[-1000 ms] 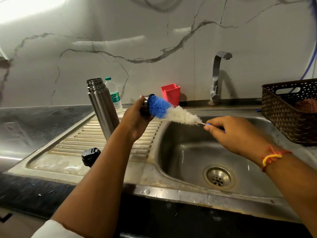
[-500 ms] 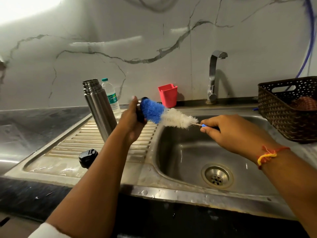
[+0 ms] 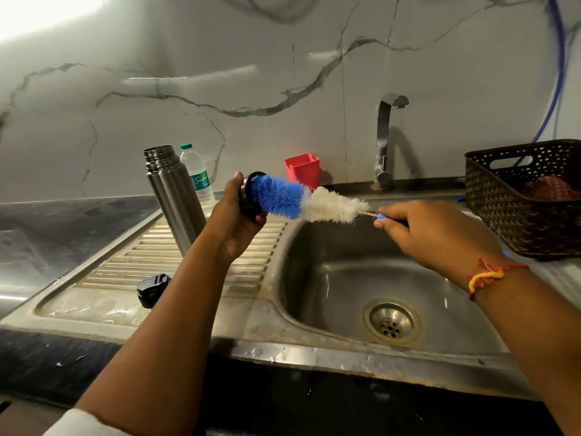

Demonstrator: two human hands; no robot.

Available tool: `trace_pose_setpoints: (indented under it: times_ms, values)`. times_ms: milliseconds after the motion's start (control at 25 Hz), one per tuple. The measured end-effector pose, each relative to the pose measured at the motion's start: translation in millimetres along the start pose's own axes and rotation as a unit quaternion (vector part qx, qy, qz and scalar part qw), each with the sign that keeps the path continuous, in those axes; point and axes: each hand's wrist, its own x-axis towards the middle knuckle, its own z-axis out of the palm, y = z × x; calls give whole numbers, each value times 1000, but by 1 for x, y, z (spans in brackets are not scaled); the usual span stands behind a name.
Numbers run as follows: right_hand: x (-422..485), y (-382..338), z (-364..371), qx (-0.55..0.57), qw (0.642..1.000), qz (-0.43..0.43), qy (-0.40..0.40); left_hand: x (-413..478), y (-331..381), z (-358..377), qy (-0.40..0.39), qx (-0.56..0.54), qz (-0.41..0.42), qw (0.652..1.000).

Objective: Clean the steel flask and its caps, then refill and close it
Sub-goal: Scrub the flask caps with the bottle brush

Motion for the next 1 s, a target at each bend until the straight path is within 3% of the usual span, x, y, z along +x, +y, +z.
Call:
trace_pose_setpoints:
  times_ms: [120, 280, 360, 440, 520, 600, 640, 680, 720, 760, 840, 880, 1000]
  values:
    - [1, 2, -1, -19, 999, -24, 25, 2, 0, -3, 1, -24, 5, 1000]
    - [3, 9, 2, -36, 998, -27, 43, -1, -1, -4, -40, 34, -44, 998]
    - [3, 8, 2, 6, 1000, -4, -9, -3, -3, -2, -56, 52, -40, 996]
    - [-1, 0, 7, 119, 985, 37, -119, -4, -5, 0, -63, 27, -18, 997]
    - [-6, -11, 8, 301, 913, 125, -246, -3, -5, -1, -71, -11, -4, 997]
    - [-10, -19, 6, 452, 800, 213, -333, -2, -4, -3, -85, -37, 9, 996]
    - [-11, -20, 6, 491, 764, 234, -346, -1, -4, -3, -87, -46, 16, 995]
    - [-11, -21, 6, 507, 754, 236, -343, 0, -5, -3, -81, -50, 23, 995]
    - [-11, -22, 7, 500, 773, 219, -321, 1, -5, -4, -67, -51, 34, 996]
    - [-10, -22, 10, 459, 823, 181, -280, 2, -6, -4, -50, -48, 45, 997]
    - [-7, -21, 18, 274, 946, 82, -154, 3, -7, -3, -25, -49, 58, 997]
    - [-5, -18, 22, 174, 980, 38, -85, 3, -6, -2, -19, -47, 61, 997]
    - [-1, -13, 18, -36, 997, -24, 71, 3, -7, -4, -32, -34, 63, 997]
